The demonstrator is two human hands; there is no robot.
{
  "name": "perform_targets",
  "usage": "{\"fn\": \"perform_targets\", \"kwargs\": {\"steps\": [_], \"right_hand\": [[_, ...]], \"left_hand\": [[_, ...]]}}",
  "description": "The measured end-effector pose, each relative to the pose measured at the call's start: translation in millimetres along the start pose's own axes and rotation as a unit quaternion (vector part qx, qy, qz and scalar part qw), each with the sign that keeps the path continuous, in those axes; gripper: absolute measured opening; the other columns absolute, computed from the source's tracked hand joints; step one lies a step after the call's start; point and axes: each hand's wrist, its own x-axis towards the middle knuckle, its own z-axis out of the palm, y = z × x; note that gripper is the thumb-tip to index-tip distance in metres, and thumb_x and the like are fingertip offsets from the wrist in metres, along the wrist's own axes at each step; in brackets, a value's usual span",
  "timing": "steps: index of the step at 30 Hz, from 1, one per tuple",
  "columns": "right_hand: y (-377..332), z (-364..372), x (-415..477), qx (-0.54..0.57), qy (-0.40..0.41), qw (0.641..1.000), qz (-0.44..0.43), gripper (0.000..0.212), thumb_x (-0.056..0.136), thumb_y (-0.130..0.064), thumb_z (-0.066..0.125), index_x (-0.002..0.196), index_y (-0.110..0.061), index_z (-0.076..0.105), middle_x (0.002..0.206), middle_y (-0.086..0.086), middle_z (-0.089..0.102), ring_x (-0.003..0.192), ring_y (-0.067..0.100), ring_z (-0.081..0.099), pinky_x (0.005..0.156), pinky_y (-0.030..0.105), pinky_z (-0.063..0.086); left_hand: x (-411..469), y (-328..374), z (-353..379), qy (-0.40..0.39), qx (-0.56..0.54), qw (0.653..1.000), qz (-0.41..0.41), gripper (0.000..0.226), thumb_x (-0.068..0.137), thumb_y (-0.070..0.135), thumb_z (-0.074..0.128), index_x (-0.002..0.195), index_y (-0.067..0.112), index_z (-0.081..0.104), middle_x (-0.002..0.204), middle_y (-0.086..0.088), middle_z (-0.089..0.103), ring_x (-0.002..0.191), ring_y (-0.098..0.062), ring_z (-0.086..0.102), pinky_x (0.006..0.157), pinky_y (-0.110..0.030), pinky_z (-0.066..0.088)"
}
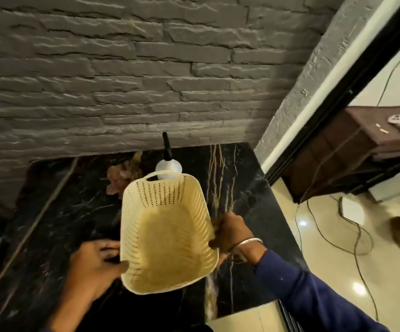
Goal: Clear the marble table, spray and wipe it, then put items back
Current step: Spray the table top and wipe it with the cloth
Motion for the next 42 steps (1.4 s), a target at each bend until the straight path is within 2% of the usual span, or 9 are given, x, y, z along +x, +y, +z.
{"fn": "perform_targets", "kwargs": {"steps": [4, 10, 16, 21, 24, 28, 32, 36, 42], "right_hand": [[56, -19, -15, 0.040, 0.047, 0.997, 0.046, 0.018, 0.062, -0.012, 0.078, 0.077, -0.021, 0.073, 0.072, -0.007, 0.065, 0.076, 0.005, 0.063, 0.065, 0.016, 0.049], [135, -55, -7, 0.060, 0.119, 0.983, 0.127, 0.032, 0.070, -0.012, 0.079, 0.101, -0.016, 0.071, 0.096, 0.004, 0.067, 0.085, 0.019, 0.064, 0.069, 0.025, 0.053], [185, -85, 24, 0.022, 0.144, 0.976, 0.165, 0.046, 0.069, -0.013, 0.076, 0.115, -0.016, 0.068, 0.109, 0.008, 0.066, 0.095, 0.022, 0.063, 0.080, 0.031, 0.055], [177, -106, 29, -0.101, 0.163, 0.972, 0.139, 0.064, 0.073, -0.018, 0.080, 0.132, -0.013, 0.055, 0.118, 0.013, 0.063, 0.105, 0.028, 0.061, 0.090, 0.036, 0.050], [118, -116, 36, -0.012, 0.344, 0.939, -0.028, 0.037, 0.078, -0.027, 0.077, 0.112, -0.017, 0.066, 0.101, 0.006, 0.070, 0.089, 0.022, 0.065, 0.075, 0.026, 0.052], [5, -97, 97, 0.217, 0.274, 0.917, -0.192, 0.045, 0.070, -0.033, 0.084, 0.107, -0.017, 0.065, 0.098, -0.006, 0.068, 0.081, 0.007, 0.066, 0.070, 0.011, 0.049], [-72, -36, 174, 0.267, 0.201, 0.911, -0.240, 0.096, 0.052, -0.036, 0.093, 0.132, -0.007, 0.047, 0.127, 0.011, 0.053, 0.118, 0.018, 0.050, 0.097, 0.018, 0.035], [-103, 7, 225, 0.370, 0.210, 0.876, -0.228, 0.090, 0.048, -0.045, 0.093, 0.125, -0.015, 0.055, 0.123, 0.001, 0.062, 0.116, 0.011, 0.058, 0.100, 0.033, 0.049], [-101, 29, 253, 0.375, 0.218, 0.866, -0.249, 0.085, 0.055, -0.047, 0.090, 0.126, -0.013, 0.058, 0.120, -0.003, 0.066, 0.111, 0.001, 0.061, 0.097, 0.020, 0.048]], "left_hand": [[2, 24, 56, -0.047, 0.009, 0.999, 0.024, 0.041, 0.059, -0.003, 0.084, 0.091, 0.017, 0.067, 0.086, -0.007, 0.066, 0.074, -0.019, 0.069, 0.073, -0.036, 0.057], [3, 70, 150, -0.082, -0.031, 0.994, 0.071, 0.046, 0.063, -0.013, 0.079, 0.073, 0.025, 0.055, 0.075, 0.005, 0.057, 0.072, -0.012, 0.060, 0.057, -0.018, 0.046], [18, 92, 214, -0.077, -0.035, 0.993, 0.086, 0.046, 0.057, 0.000, 0.087, 0.097, 0.011, 0.067, 0.098, -0.010, 0.070, 0.071, 0.009, 0.056, 0.058, -0.012, 0.051], [19, 110, 213, -0.122, -0.062, 0.987, 0.082, 0.059, 0.055, 0.016, 0.093, 0.106, 0.017, 0.064, 0.093, -0.001, 0.069, 0.070, -0.009, 0.069, 0.058, -0.021, 0.056], [45, 110, 178, 0.058, -0.061, 0.987, 0.134, 0.020, 0.082, 0.033, 0.073, 0.097, 0.031, 0.061, 0.080, 0.006, 0.074, 0.063, -0.011, 0.070, 0.062, -0.037, 0.060], [145, 80, 119, 0.332, 0.116, 0.924, 0.153, 0.026, 0.083, 0.013, 0.061, 0.110, 0.012, 0.063, 0.107, -0.017, 0.066, 0.102, -0.035, 0.060, 0.092, -0.039, 0.047], [221, 57, 73, 0.264, 0.270, 0.923, 0.079, 0.071, 0.075, 0.032, 0.065, 0.141, 0.017, 0.044, 0.152, -0.020, 0.029, 0.142, -0.041, 0.019, 0.117, -0.047, 0.018], [269, 45, 41, 0.193, 0.366, 0.900, 0.136, 0.077, 0.080, 0.042, 0.059, 0.149, 0.033, 0.025, 0.160, -0.016, -0.008, 0.146, -0.033, -0.018, 0.119, -0.053, -0.001], [313, 20, 48, 0.079, 0.446, 0.864, 0.219, 0.081, 0.086, 0.065, 0.038, 0.153, 0.032, 0.007, 0.161, 0.000, -0.008, 0.145, -0.026, -0.022, 0.117, -0.058, 0.003]]}}
